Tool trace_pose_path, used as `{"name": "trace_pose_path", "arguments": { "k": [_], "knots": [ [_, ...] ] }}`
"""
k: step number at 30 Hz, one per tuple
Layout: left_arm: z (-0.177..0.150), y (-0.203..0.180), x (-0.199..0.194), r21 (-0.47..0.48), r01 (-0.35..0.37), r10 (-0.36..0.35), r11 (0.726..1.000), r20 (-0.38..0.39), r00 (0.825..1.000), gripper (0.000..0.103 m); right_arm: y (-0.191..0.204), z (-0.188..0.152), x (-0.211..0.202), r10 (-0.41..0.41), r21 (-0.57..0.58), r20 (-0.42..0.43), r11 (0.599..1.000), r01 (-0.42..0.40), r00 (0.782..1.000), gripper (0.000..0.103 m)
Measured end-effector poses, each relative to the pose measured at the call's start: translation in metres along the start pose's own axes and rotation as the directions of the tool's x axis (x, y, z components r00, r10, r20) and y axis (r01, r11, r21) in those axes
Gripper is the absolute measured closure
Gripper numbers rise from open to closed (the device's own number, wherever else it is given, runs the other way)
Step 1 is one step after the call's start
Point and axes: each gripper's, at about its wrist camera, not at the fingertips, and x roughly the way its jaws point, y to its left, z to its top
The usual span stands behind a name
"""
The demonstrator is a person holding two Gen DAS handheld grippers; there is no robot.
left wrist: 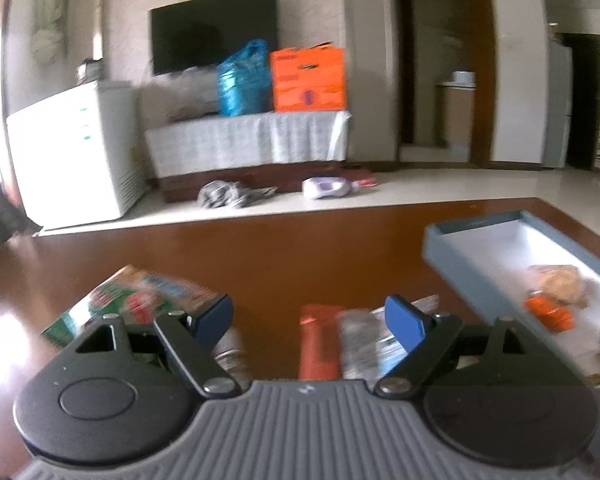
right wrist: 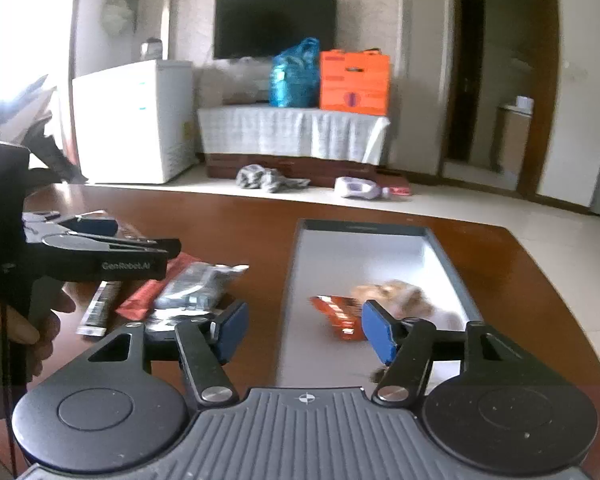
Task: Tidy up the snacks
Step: 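Move both grippers back toward the remaining snacks on the table, then grasp the silver spray can with the left gripper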
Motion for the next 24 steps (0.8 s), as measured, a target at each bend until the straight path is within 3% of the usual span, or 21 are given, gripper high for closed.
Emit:
{"name": "trace_pose_path", "arguments": {
  "k": [9,17,24],
  "knots": [
    [-0.036,0.044,0.010,-0.071,-0.132,0.124,0.989,-0.109,0.986,0.019,0.048,0.008,0.016,0.081,-0.064,-0.021,0.995,-0.082,0.996,0.043],
    [-0.042,0.062,0.017,-0.133,-0.124,0.101,0.983,-0.166,0.981,0.021,0.080,0.007,0.036,0.128,-0.108,-0.055,0.985,-0.133,0.990,0.045],
    [-0.036,0.046,0.026,-0.055,-0.086,0.075,0.995,-0.183,0.980,0.023,0.079,0.006,0.038,0.119,-0.110,-0.056,0.986,-0.124,0.991,0.045]
  ]
}}
